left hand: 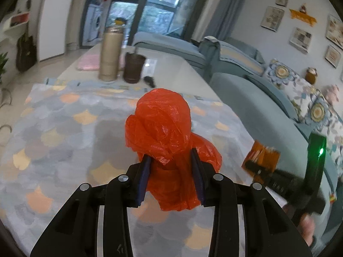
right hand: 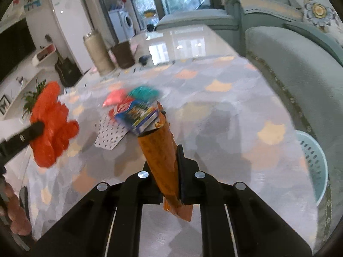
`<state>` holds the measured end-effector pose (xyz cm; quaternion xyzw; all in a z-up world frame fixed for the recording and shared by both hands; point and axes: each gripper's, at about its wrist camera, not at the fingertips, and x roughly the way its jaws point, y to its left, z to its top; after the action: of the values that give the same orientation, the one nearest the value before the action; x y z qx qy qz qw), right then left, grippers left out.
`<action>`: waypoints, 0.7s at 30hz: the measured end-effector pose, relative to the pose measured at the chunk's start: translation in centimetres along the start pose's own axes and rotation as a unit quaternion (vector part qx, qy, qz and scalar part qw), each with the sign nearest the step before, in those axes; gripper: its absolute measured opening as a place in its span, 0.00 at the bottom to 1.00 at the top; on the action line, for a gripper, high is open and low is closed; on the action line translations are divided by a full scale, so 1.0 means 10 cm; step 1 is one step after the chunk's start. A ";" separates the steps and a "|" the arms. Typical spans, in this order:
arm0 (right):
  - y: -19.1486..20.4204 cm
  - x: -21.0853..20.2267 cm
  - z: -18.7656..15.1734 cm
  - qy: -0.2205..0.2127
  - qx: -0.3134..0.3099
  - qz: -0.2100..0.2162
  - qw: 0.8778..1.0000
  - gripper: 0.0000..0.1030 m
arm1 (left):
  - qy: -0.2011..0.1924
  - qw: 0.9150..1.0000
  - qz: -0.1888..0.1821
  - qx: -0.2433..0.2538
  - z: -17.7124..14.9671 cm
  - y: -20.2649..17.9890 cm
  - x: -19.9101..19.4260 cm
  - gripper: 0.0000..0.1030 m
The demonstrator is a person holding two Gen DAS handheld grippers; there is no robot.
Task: Collect trash
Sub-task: 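Carry bag and wrapper over the wastebasket and open both tools to drop them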
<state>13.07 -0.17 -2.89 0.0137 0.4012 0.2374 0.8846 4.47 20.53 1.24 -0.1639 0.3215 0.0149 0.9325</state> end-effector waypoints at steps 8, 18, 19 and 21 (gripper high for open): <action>-0.54 -0.50 0.13 -0.044 0.016 -0.017 0.999 0.08 | -0.004 0.997 -0.045 0.057 0.02 -0.71 0.04 0.34; -1.50 -0.86 0.25 -0.078 0.062 -0.092 0.991 0.08 | 0.006 0.989 -0.122 0.086 0.08 -1.67 0.55 0.34; -1.62 -0.86 0.25 -0.080 0.071 -0.098 0.989 0.08 | 0.008 0.988 -0.127 0.089 0.07 -1.75 0.60 0.34; -1.84 -0.87 0.22 -0.080 0.087 -0.108 0.987 0.08 | 0.011 0.986 -0.134 0.098 0.05 -1.90 0.70 0.34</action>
<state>17.29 -19.88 0.79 0.0660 0.3477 0.1031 0.9296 12.86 2.20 2.97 -0.1133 0.3071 -0.1431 0.9340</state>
